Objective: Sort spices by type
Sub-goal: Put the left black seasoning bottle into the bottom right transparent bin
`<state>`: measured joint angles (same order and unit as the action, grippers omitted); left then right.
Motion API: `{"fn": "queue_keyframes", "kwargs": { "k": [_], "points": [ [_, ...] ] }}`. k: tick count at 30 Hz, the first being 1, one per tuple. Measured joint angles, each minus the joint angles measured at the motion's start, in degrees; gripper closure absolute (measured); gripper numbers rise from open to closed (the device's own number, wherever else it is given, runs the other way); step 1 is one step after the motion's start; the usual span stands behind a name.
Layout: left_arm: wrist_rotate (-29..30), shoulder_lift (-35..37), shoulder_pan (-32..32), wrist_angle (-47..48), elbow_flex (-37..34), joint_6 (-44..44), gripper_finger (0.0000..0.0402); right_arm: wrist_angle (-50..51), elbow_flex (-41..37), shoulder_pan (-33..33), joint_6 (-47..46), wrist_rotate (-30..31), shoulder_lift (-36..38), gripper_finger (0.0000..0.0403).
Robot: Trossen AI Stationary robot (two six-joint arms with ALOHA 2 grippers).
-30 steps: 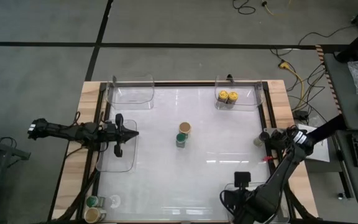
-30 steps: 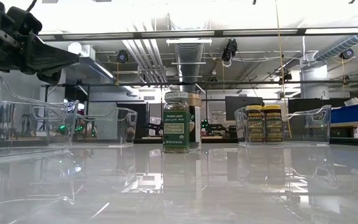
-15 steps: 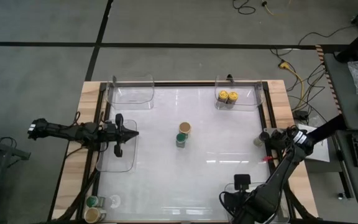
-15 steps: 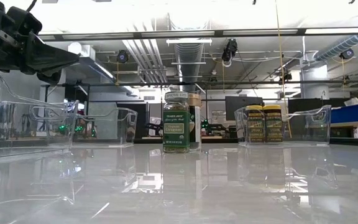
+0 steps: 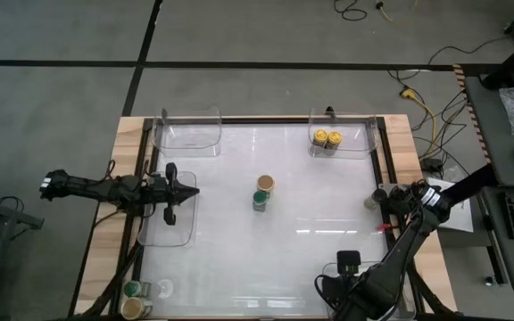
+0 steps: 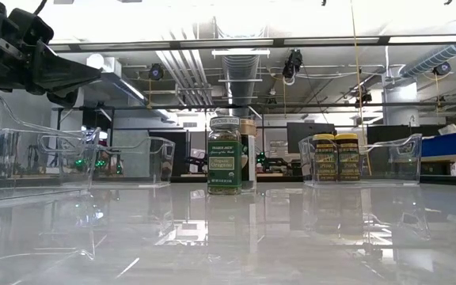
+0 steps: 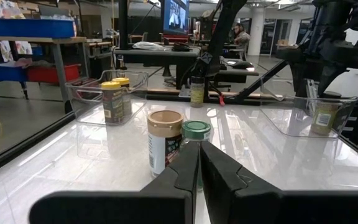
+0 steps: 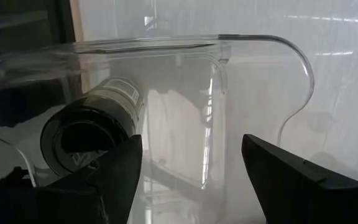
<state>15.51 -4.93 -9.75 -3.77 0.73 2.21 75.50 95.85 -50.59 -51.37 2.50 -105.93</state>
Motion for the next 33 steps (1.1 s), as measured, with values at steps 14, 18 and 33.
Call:
{"fn": "queue_keyframes", "kwargs": {
  "k": [14, 18, 33],
  "points": [
    [0.0, 0.01, 0.01, 0.0, 0.0, 0.0, 0.04, -1.31, 0.0, 0.0, -0.15, -1.49, 0.0, 0.0117],
    [0.0, 0.02, 0.01, -0.02, 0.0, -0.01, 0.04, -1.29, 0.0, 0.0, -0.2, -1.49, 0.0, 0.0121],
    [0.0, 0.01, 0.0, 0.0, 0.0, -0.01, 0.04, -0.39, -0.02, 0.0, -0.07, -1.73, 1.67, 0.0107]
  ]
}}
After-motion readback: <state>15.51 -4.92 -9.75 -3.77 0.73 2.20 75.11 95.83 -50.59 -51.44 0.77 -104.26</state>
